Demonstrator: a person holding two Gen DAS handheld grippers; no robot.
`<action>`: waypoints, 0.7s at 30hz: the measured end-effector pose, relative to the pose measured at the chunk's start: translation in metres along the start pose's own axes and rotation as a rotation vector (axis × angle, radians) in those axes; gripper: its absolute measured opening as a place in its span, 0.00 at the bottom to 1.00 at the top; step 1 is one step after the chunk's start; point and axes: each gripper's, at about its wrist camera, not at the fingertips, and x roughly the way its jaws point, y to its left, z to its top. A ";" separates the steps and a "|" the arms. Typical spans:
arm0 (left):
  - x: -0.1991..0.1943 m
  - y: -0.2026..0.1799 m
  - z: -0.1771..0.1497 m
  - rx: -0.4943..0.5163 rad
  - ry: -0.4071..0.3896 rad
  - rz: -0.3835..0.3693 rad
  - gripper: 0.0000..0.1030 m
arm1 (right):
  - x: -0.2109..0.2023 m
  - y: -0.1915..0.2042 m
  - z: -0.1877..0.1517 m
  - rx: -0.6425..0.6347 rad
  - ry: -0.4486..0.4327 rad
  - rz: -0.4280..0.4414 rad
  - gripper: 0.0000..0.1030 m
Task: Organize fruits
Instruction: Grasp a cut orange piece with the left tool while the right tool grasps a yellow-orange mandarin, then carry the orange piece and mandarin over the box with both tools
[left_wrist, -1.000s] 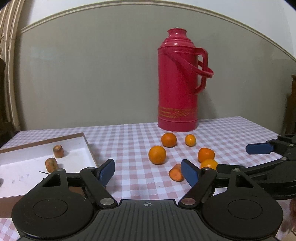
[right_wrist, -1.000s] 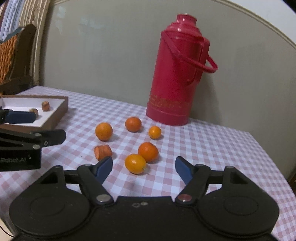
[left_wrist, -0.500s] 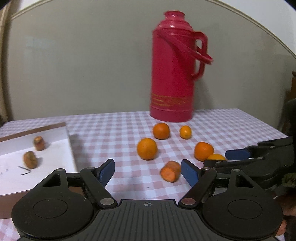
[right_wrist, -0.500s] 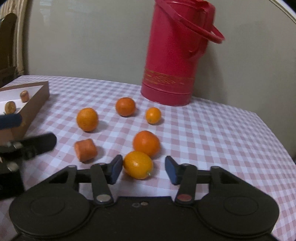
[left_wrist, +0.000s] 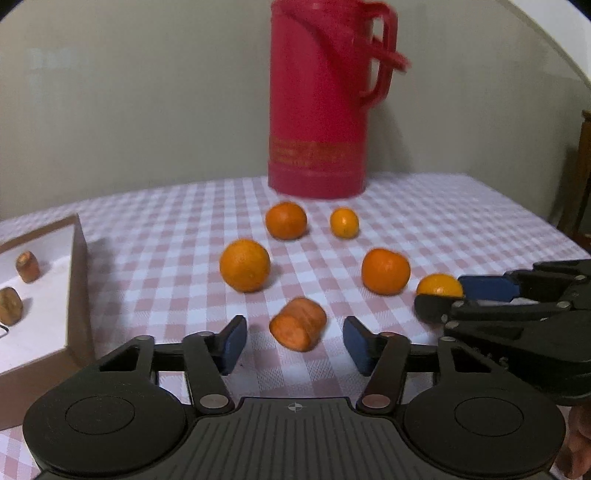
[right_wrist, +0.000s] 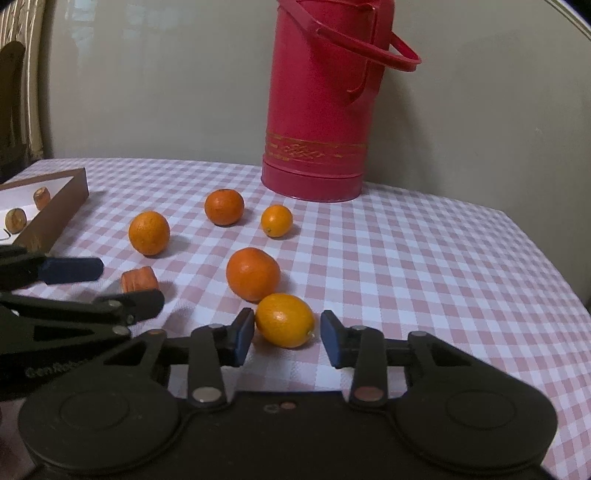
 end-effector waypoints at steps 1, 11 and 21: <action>0.003 0.000 0.001 -0.007 0.015 -0.010 0.51 | 0.000 -0.001 0.000 0.007 0.001 0.004 0.29; 0.010 -0.012 0.005 0.047 0.019 0.014 0.34 | 0.004 0.002 0.002 0.008 0.009 -0.003 0.26; -0.010 -0.006 0.001 0.043 -0.031 0.011 0.34 | -0.008 0.002 0.010 0.024 -0.029 -0.017 0.26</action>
